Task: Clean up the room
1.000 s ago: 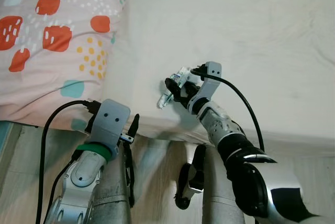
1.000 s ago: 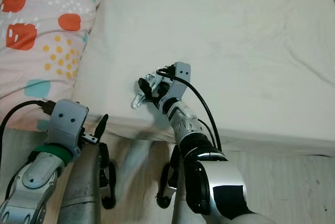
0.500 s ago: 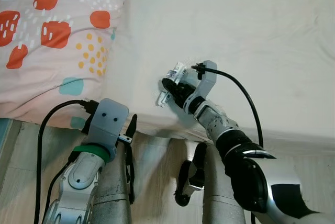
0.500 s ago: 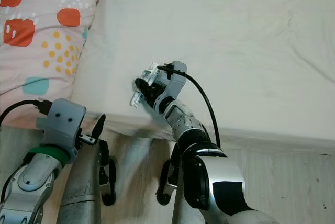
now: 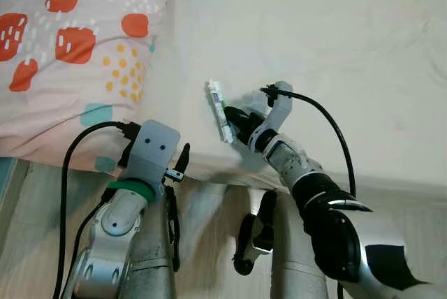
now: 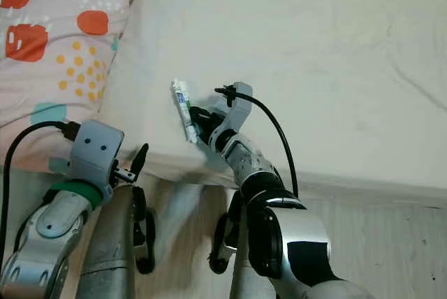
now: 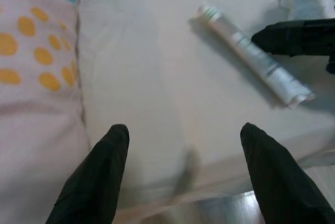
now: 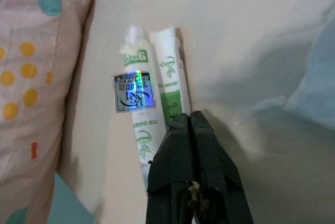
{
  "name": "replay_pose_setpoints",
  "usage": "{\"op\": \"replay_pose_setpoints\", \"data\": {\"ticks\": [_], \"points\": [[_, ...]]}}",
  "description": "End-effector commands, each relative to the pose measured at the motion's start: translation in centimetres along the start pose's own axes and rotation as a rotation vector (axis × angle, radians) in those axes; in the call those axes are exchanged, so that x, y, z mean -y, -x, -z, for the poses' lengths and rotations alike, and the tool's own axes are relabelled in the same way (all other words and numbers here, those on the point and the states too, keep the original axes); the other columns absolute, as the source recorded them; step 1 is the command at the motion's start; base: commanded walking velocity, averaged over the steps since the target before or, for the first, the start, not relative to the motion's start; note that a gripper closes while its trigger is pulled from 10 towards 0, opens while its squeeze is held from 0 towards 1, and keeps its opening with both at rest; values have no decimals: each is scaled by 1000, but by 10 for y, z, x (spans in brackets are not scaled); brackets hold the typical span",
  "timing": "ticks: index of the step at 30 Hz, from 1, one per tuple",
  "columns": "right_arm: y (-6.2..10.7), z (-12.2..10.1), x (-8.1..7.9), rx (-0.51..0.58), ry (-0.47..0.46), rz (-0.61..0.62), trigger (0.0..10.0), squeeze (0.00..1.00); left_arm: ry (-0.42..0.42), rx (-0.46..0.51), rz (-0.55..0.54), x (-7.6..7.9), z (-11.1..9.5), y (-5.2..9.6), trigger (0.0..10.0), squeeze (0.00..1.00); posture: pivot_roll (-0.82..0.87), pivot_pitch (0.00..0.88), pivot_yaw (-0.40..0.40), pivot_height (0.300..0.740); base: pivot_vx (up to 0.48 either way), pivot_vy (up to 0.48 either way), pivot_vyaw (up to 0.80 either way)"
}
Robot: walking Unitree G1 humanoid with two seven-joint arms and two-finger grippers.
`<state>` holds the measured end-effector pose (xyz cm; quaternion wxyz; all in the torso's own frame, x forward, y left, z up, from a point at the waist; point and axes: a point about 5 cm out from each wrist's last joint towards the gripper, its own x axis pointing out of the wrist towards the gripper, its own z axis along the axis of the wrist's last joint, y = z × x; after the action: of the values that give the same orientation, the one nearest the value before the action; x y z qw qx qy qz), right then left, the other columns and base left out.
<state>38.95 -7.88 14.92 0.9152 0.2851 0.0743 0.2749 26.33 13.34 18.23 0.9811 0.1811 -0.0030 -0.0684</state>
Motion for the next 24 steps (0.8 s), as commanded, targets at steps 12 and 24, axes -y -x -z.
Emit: {"op": "replay_pose_setpoints", "data": {"ticks": [12, 24], "points": [[7, 10, 11, -89, 157, 37, 0, 0, 26, 13, 26, 10, 3, -18, 10000, 0, 223, 318, -43, 610, 0, 0, 0], [35, -51, 36, 122, 740, 179, 10000, 145, 235, -155, 136, 49, 22, -38, 10000, 1000, 151, 297, -25, 610, 0, 0, 0]]}}
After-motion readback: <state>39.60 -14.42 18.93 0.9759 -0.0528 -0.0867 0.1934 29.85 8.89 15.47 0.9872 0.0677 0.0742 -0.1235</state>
